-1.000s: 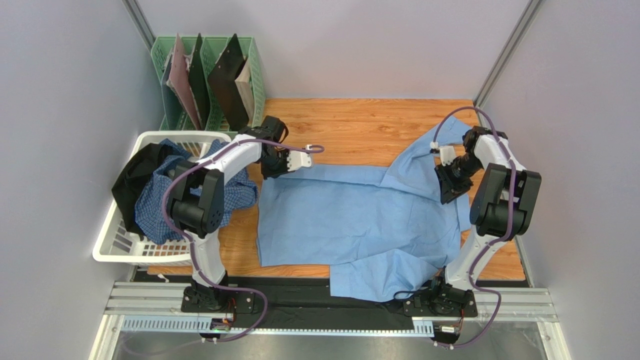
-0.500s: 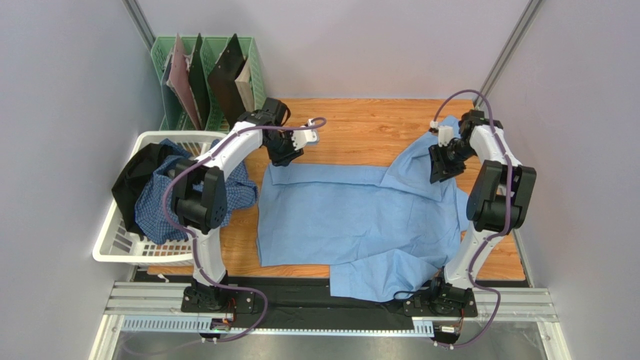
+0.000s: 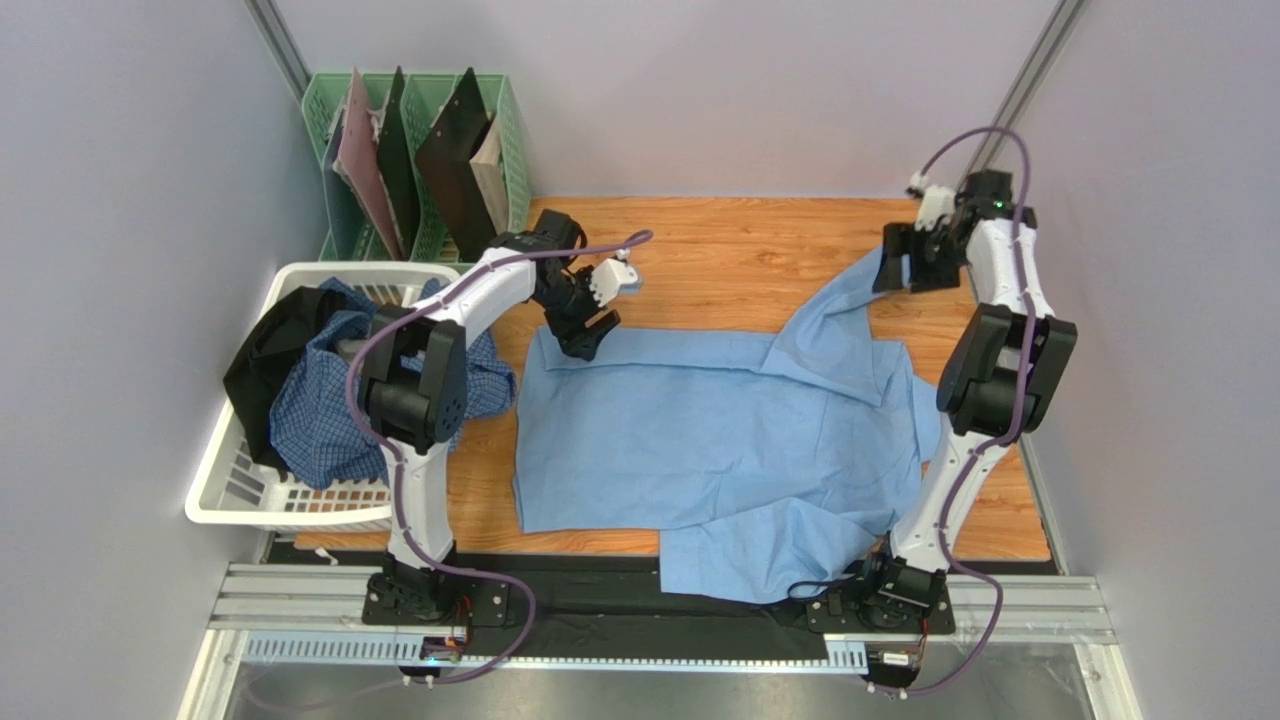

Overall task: Fold and stack the long sleeve shirts
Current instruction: Fold the shirt

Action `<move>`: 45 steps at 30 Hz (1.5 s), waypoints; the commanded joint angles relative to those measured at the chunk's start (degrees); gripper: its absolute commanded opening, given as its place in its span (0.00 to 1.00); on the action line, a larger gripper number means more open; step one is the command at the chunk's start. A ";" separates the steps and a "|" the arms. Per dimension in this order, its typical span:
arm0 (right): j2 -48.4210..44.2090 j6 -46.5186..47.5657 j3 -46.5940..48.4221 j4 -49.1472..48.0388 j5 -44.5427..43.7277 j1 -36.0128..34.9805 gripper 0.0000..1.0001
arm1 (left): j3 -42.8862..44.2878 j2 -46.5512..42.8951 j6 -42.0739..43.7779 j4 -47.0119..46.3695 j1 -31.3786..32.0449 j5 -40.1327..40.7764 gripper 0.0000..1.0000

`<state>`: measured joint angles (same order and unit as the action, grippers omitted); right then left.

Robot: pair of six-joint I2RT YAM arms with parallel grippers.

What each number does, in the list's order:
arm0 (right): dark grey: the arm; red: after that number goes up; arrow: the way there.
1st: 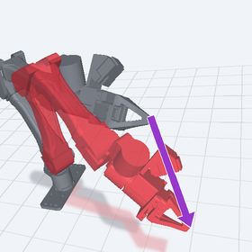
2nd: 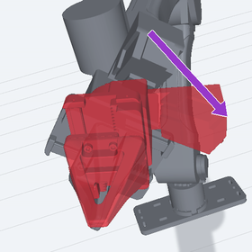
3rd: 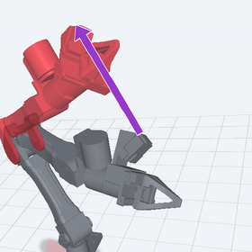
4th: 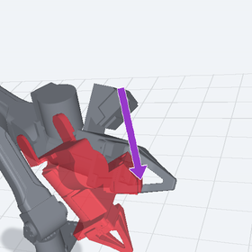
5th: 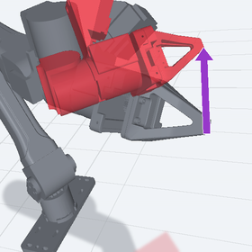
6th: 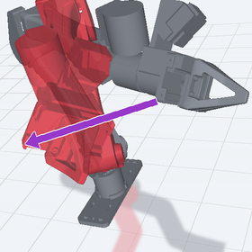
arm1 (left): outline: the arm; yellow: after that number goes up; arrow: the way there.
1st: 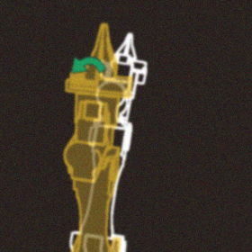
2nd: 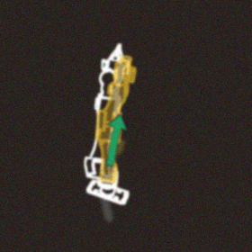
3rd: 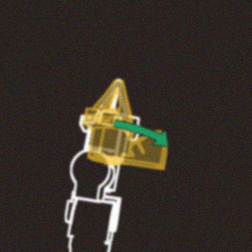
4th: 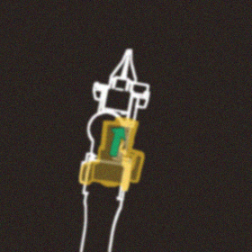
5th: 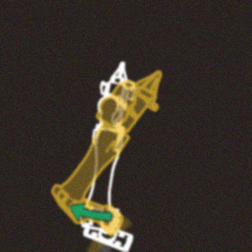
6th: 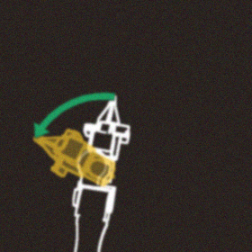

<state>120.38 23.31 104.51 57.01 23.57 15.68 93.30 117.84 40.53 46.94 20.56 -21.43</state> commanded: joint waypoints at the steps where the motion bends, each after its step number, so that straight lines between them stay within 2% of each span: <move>1: 6.86 -11.34 13.05 -8.22 -1.85 3.48 0.76 | 0.92 -7.18 -4.06 -0.09 0.19 -7.30 0.77; 5: 12.58 -16.80 18.88 -13.58 -9.14 3.74 0.79 | 2.33 -9.11 -5.11 0.70 0.27 -8.63 0.79; 11: 18.56 -19.27 22.13 -21.93 -18.18 3.65 0.82 | 1.98 -11.14 -5.90 1.05 0.19 -9.51 0.80; 17: 24.81 -17.51 28.28 -20.98 -20.84 2.78 0.83 | 0.66 -12.46 -5.55 1.23 0.19 -7.67 0.80; 21: 27.89 -12.68 29.26 -20.63 -23.22 0.85 0.83 | 0.31 -13.16 -5.11 1.23 0.19 -6.26 0.81; 24: 29.38 -10.48 30.83 -19.58 -22.52 -0.12 0.72 | 0.04 -13.34 -4.94 1.23 0.19 -5.55 0.81; 25: 29.91 -10.22 31.28 -18.70 -21.91 -0.21 0.52 | 0.04 -13.51 -4.94 1.23 0.19 -5.46 0.81; 27: 29.92 -10.04 31.63 -18.69 -19.80 -0.13 0.37 | 0.22 -13.43 -5.29 1.31 0.19 -5.64 0.82; 28: 29.83 -9.86 32.85 -17.39 -18.75 -0.21 0.19 | 0.57 -13.34 -5.29 1.40 0.19 -5.64 0.82; 30: 27.64 -8.64 33.57 -15.54 -13.13 -0.13 0.00 | 1.10 -13.34 -5.99 1.58 0.19 -5.73 0.82; 34: 15.01 -8.19 25.78 -16.66 -2.24 -0.13 0.00 | 3.02 -14.74 -7.57 2.28 0.01 -7.22 0.83; 35: 9.15 -8.72 23.92 -17.19 2.92 -0.21 0.00 | 3.47 -15.18 -8.01 2.28 -0.16 -8.18 0.83; 38: 0.41 -9.77 18.39 -17.82 12.59 -0.56 0.00 | 4.52 -18.34 -9.94 1.67 -0.43 -11.26 0.85; 39: -4.84 -8.99 17.41 -17.38 14.55 -0.91 0.00 | 4.53 -20.44 -11.51 0.45 -0.52 -11.79 0.87; 41: -9.70 -7.41 14.60 -13.79 17.98 -2.49 0.00 | 4.53 -22.56 -12.67 -0.35 -0.52 -14.33 0.99; 44: -19.54 -3.28 9.59 -8.86 21.76 -4.77 0.00 | 4.26 -27.21 -16.26 -3.33 -0.52 -17.67 0.99; 45: -24.96 -0.05 4.87 -7.02 21.87 -5.57 0.00 | 4.00 -29.58 -16.97 -5.00 -0.52 -18.46 0.99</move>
<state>109.75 15.66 117.05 43.64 35.33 13.72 94.78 97.12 28.93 47.55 20.21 -32.86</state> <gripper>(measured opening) 0.012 0.992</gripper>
